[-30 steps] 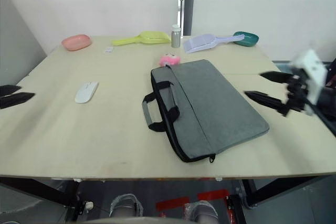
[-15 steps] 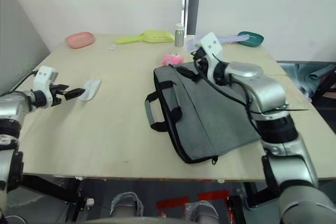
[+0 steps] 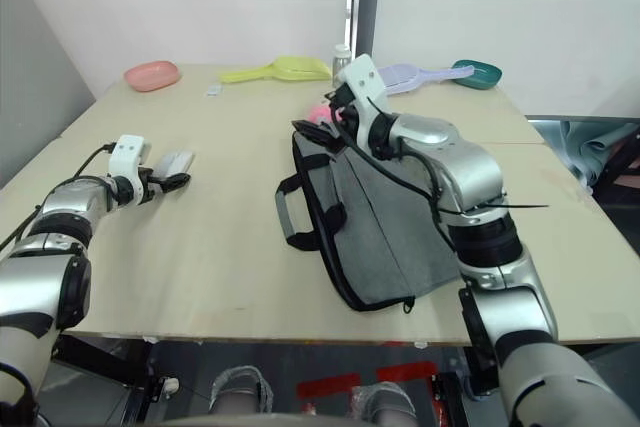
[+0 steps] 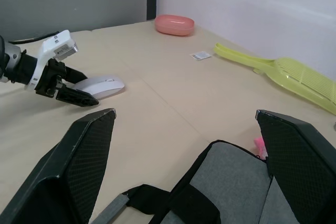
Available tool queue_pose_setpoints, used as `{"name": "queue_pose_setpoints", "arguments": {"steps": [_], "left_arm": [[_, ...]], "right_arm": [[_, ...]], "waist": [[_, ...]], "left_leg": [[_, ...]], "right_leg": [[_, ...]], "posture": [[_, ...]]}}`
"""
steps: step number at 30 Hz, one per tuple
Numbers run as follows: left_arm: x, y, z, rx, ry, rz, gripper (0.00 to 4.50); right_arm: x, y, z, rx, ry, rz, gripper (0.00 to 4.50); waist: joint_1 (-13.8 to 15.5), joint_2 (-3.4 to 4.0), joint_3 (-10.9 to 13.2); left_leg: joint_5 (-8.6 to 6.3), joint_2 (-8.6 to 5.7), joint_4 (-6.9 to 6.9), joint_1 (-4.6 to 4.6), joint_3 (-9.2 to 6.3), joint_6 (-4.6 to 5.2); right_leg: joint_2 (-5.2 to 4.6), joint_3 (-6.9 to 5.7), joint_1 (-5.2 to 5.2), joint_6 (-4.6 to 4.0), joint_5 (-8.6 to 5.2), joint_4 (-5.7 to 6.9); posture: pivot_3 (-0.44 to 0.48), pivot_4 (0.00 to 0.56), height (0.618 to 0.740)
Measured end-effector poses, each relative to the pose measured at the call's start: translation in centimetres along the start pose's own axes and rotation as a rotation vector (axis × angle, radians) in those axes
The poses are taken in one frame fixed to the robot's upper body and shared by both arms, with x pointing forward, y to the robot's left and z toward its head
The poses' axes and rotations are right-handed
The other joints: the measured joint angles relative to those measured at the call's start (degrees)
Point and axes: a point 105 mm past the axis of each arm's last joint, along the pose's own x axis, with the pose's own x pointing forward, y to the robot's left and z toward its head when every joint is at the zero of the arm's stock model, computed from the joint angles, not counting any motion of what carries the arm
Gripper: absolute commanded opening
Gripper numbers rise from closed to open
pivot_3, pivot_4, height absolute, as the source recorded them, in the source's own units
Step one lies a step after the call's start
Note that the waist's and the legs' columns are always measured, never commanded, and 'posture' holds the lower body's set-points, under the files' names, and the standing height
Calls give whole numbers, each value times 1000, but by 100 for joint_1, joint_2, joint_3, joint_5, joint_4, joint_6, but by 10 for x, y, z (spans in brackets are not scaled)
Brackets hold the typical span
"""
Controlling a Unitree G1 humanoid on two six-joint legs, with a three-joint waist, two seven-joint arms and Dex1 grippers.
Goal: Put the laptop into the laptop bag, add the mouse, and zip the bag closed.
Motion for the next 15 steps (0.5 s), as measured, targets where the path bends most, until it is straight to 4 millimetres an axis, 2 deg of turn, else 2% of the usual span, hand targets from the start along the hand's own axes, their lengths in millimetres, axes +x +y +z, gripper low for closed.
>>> {"name": "queue_pose_setpoints", "arguments": {"steps": [2, 3, 4, 7, 11, 15], "left_arm": [[2, -2, 0, 19, 3, 8, 4500], [3, -3, 0, 27, 1, 8, 4091], [5, -5, 1, 37, 0, 5, 3946], [8, -11, 1, 45, -7, -10, 2939], [8, -11, 1, 49, -9, -10, 2854], [7, -10, 1, 46, -11, -14, 2854]], "right_arm": [[-1, -1, 1, 0, 0, -8, 4478], [-1, 0, 2, -3, -3, -9, 4500], [-2, 0, 3, -5, -5, -10, 4500], [-1, 4, 5, 0, -16, -4, 4500], [-1, 12, 6, 16, -25, 19, 4500], [-5, 21, -5, 45, -10, 47, 4500]], "waist": [[5, 0, 0], [11, 0, 0], [24, 0, 0], [47, 0, 0], [51, 0, 0], [57, 0, 0]], "left_leg": [[0, 0, 0, 5, 0, 0], [0, 0, 0, 5, 0, -1], [1, 0, 0, 5, -1, -2], [1, -1, 1, 14, -1, -2], [2, -1, 2, 15, -1, -4], [2, -1, 2, 14, -1, -4]], "right_leg": [[-1, 0, 5, 0, 0, 0], [-1, 0, 5, 1, 0, 1], [-1, 0, 6, 1, 0, 1], [-2, 1, 13, 1, 1, 2], [-2, 1, 13, 2, 1, 4], [-2, 1, 13, 2, 1, 2]], "posture": [[0, 150, 740], [0, 150, 740], [0, 150, 740], [0, 150, 740], [0, 150, 740], [0, 150, 740]]}}
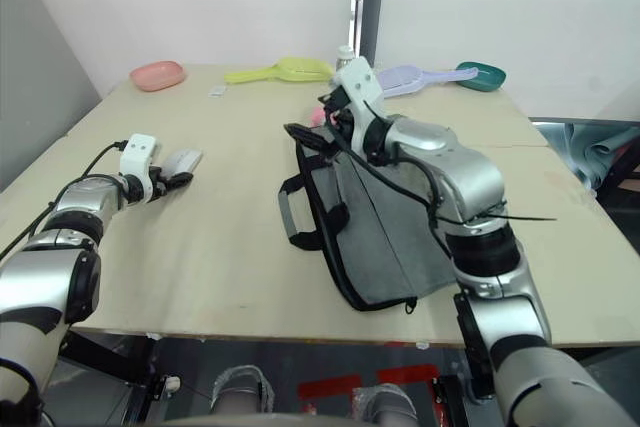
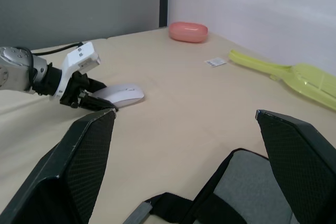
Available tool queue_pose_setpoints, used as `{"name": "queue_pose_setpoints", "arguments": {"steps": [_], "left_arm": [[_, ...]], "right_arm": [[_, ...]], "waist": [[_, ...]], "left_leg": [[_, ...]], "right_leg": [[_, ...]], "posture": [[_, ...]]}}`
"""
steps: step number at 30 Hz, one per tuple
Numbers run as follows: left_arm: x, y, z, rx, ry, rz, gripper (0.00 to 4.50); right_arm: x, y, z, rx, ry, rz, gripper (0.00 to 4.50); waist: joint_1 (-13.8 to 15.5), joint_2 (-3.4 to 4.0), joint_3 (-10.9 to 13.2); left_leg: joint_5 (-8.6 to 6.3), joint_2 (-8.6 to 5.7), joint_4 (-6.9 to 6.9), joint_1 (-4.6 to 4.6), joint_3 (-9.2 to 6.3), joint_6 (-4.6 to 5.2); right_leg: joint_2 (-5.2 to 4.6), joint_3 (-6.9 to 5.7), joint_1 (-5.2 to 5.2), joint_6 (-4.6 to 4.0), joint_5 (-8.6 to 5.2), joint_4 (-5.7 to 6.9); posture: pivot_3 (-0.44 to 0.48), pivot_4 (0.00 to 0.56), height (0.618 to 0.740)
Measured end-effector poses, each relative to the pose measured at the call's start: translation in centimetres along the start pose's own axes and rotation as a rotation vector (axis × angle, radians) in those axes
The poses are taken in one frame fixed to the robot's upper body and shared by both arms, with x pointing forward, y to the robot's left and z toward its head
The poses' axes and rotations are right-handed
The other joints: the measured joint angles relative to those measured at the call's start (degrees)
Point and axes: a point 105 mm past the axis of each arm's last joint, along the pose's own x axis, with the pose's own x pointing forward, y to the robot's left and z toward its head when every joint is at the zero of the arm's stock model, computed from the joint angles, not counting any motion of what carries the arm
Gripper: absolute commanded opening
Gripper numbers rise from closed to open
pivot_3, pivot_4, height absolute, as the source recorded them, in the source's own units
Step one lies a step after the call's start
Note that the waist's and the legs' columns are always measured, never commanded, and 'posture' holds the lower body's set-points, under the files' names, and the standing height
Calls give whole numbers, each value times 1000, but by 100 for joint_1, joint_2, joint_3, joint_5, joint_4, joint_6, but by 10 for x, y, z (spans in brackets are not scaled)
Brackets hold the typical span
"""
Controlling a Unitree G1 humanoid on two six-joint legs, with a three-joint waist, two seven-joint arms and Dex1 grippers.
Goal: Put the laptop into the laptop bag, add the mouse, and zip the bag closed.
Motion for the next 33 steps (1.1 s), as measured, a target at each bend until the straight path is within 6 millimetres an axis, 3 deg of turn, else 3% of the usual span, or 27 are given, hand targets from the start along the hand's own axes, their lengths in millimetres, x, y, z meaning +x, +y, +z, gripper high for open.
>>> {"name": "queue_pose_setpoints", "arguments": {"steps": [3, 6, 12, 16, 21, 26, 30, 33], "left_arm": [[-5, 2, 0, 5, 2, -45, 2854], [-21, -5, 7, 58, -29, -235, 2854], [-74, -28, 34, 180, -99, -655, 2854], [-105, -39, 26, 298, -7, -809, 2854], [-115, -54, 22, 376, 30, -882, 2854], [-118, -76, 33, 442, -29, -963, 2854], [-116, -91, 26, 482, -4, -1019, 2854], [-115, -95, 18, 510, 11, -1039, 2854]], "right_arm": [[-4, 3, -6, 13, 20, 15, 4500], [-20, 16, -14, 25, 53, 87, 4500], [-45, 21, -37, 200, 186, 109, 4500], [-56, 29, -49, 305, 255, 81, 4500], [-60, 35, -67, 324, 356, -1, 4500], [-52, 39, -94, 291, 475, -104, 4500], [-47, 38, -119, 259, 559, -159, 4500], [-40, 31, -124, 221, 549, -187, 4500]], "waist": [[-17, 1, 1], [8, 1, 1], [20, 4, 3], [-19, 10, 5], [20, 14, 8], [24, 17, 9], [4, 16, 8], [-32, 15, 7]], "left_leg": [[0, 0, -1, -3, 0, 0], [0, 1, -16, -6, 0, 0], [-1, 2, -23, -3, 3, -1], [-3, 3, -34, 6, 11, -4], [9, 4, -35, 8, 11, -22], [14, 4, -42, 12, 14, -30], [15, 4, -56, 10, 17, -33], [16, 6, -60, 5, 20, -35]], "right_leg": [[1, 0, -4, 0, 0, -2], [1, -3, -3, -1, -1, -22], [-2, -3, -7, -6, -3, -22], [-2, 1, -13, -12, -8, -13], [-1, 1, -20, -13, -10, 2], [-1, 4, -24, -11, -10, 6], [0, 4, -27, -10, -11, -4], [3, 5, -36, -9, -11, -4]], "posture": [[0, 150, 740], [0, 150, 740], [0, 150, 740], [0, 150, 740], [0, 150, 740], [0, 150, 740], [0, 150, 740], [0, 150, 740]]}}
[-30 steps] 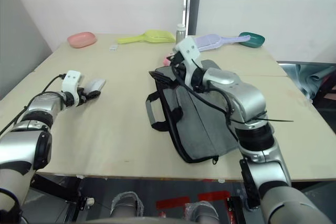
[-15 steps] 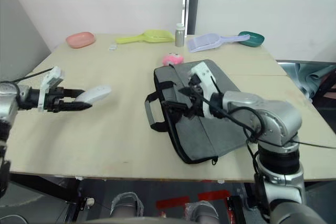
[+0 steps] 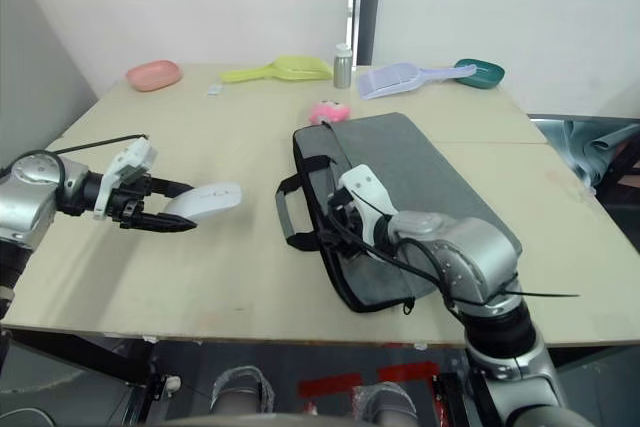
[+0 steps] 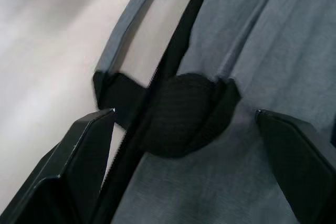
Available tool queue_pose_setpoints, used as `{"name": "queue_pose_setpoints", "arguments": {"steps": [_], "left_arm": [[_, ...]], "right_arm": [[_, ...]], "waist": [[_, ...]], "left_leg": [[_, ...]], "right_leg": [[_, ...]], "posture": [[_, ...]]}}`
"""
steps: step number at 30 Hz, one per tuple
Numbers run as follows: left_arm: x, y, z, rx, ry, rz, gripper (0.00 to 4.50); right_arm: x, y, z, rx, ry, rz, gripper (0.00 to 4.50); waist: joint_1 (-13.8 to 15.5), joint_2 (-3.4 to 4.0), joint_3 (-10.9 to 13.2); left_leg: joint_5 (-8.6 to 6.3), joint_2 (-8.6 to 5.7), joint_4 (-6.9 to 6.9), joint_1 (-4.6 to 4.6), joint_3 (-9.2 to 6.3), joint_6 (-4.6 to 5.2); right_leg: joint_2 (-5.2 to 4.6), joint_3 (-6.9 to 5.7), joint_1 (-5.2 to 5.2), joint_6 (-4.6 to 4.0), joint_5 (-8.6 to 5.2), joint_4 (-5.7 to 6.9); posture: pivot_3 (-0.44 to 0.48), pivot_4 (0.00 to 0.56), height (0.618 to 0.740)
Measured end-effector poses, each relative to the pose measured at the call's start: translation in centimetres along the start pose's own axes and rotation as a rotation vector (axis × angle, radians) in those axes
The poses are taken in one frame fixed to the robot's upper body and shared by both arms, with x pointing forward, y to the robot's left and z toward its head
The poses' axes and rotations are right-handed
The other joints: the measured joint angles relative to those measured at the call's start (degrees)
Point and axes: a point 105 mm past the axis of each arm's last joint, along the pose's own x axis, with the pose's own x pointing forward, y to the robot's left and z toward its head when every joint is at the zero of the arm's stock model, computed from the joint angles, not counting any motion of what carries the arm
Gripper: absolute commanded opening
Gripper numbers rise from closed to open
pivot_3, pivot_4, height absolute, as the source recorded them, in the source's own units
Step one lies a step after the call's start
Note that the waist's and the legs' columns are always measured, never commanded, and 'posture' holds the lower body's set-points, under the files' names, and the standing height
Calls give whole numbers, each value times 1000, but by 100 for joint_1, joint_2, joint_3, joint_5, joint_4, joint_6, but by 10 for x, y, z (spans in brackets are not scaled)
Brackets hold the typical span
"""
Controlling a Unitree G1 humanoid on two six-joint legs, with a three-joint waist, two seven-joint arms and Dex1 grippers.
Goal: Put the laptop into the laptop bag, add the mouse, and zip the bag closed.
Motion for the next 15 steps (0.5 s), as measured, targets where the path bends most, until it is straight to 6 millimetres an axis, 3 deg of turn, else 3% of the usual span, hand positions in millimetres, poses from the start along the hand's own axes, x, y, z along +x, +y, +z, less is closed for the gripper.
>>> {"name": "queue_pose_setpoints", "arguments": {"steps": [1, 6, 13, 15], "left_arm": [[1, -1, 0, 6, 2, -4, 2854], [1, -4, 8, 50, -13, -18, 2854], [6, -7, 12, 110, 5, -39, 2854], [15, -8, 12, 125, -6, -58, 2854]], "right_arm": [[2, -2, 0, -4, -4, -9, 3976], [7, -12, 0, -62, -19, -52, 2363], [9, -5, -4, -129, -30, -3, 43], [8, -3, -2, -129, -40, 11, 43]], "waist": [[-7, 0, 0], [-15, -1, -1], [-32, -2, -1], [-25, -2, -2]], "left_leg": [[0, 0, 0, 0, 0, 0], [1, -1, 3, 5, 0, -1], [2, -1, 2, 5, 0, -1], [2, -3, 3, 5, 1, 0]], "right_leg": [[0, 1, 0, 0, 0, 0], [-1, 2, 3, 2, 1, 5], [-1, 3, 4, 1, 1, 3], [-2, 3, 5, 1, 1, 3]], "posture": [[0, 150, 740], [0, 150, 740], [0, 150, 740], [0, 150, 740]]}}
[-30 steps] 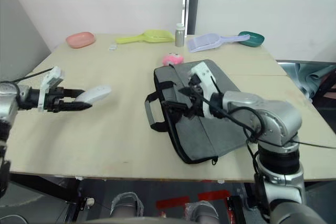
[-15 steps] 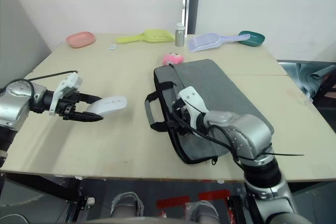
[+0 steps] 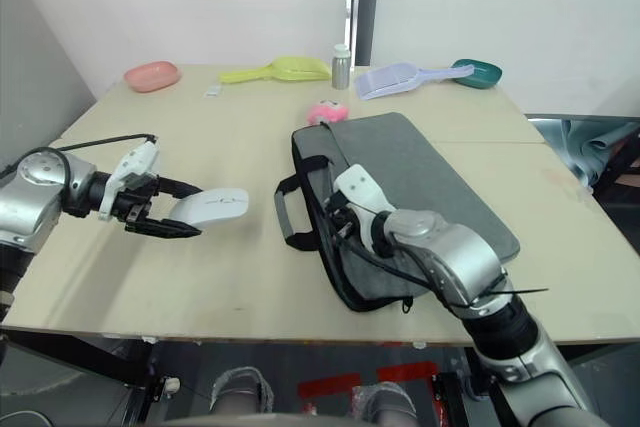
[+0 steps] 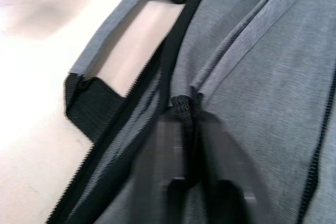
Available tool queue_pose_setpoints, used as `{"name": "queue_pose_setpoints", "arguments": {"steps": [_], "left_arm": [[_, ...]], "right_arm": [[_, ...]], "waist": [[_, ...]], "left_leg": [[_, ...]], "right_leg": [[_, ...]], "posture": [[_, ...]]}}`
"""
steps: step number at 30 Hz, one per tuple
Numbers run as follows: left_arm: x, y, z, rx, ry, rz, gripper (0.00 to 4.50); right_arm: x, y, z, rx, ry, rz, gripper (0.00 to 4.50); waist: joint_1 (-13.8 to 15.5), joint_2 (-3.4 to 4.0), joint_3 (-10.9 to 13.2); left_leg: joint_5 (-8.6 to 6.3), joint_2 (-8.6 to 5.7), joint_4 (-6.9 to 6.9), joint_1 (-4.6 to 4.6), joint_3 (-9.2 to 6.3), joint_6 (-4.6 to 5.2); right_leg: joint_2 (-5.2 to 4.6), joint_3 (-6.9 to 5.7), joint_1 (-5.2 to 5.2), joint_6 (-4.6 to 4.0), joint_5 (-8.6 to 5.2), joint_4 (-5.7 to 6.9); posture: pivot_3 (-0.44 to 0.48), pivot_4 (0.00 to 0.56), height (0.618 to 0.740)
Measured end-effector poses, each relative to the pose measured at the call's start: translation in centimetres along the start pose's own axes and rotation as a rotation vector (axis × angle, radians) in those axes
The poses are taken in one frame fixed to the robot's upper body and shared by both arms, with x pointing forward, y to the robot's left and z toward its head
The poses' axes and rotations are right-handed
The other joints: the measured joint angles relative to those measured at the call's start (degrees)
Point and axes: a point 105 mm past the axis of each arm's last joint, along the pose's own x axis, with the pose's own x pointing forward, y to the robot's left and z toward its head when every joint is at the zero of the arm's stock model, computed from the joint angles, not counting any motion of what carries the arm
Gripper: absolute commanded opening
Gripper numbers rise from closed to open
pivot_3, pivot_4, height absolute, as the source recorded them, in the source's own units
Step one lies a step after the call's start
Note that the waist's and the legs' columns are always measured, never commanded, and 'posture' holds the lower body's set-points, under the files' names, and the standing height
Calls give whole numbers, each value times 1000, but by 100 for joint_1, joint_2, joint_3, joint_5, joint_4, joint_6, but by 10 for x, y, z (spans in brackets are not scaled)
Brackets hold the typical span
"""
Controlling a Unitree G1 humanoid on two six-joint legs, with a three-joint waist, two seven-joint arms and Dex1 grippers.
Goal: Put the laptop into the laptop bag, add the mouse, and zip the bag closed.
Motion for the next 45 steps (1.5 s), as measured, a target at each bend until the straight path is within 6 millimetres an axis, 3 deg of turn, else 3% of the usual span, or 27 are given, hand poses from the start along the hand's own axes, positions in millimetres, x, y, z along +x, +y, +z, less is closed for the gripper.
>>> {"name": "queue_pose_setpoints", "arguments": {"steps": [4, 10, 17, 26, 34, 42, 45], "left_arm": [[22, -3, 1, 6, -38, -48, 2854], [40, 0, 5, 25, -64, -56, 2854], [60, 4, 7, 31, -72, -58, 2854], [86, 33, 20, 42, -119, 38, 2854], [127, 48, 10, 21, -66, 76, 2854], [171, 61, 46, 113, -88, 110, 2854], [178, 61, 48, 134, -66, 102, 2854]], "right_arm": [[-7, 1, 14, 37, -52, 32, 43], [-32, -10, 60, 52, -241, 37, 43], [-64, -17, 87, 8, -387, 79, 43], [-90, -31, 95, -24, -453, 90, 43], [-97, -31, 98, -38, -473, 107, 43], [-92, -27, 96, -44, -458, 119, 43], [-92, -27, 96, -41, -458, 118, 43]], "waist": [[-24, 1, 1], [-86, 2, 1], [-1, 2, 1], [34, 3, 2], [69, 2, 2], [120, 2, 2], [114, 2, 2]], "left_leg": [[1, 2, 3, -7, 0, 1], [1, 6, 0, -10, 1, 2], [2, 5, 2, -16, 0, 4], [4, 3, 4, -21, 1, 8], [5, 2, 6, -25, -1, 13], [5, 0, 8, -30, -2, 18], [5, 0, 5, -28, -1, 19]], "right_leg": [[3, 0, -5, 0, 0, 2], [11, 3, -11, -2, 0, 1], [8, 1, -12, -2, 0, -2], [8, 2, -13, -2, 1, -2], [7, 1, -13, -2, 2, -4], [5, 2, -13, -1, 4, -8], [6, 2, -13, -1, 4, -8]], "posture": [[0, 150, 740], [0, 150, 740], [0, 150, 740], [0, 150, 740], [0, 150, 740], [0, 150, 740], [0, 150, 740]]}}
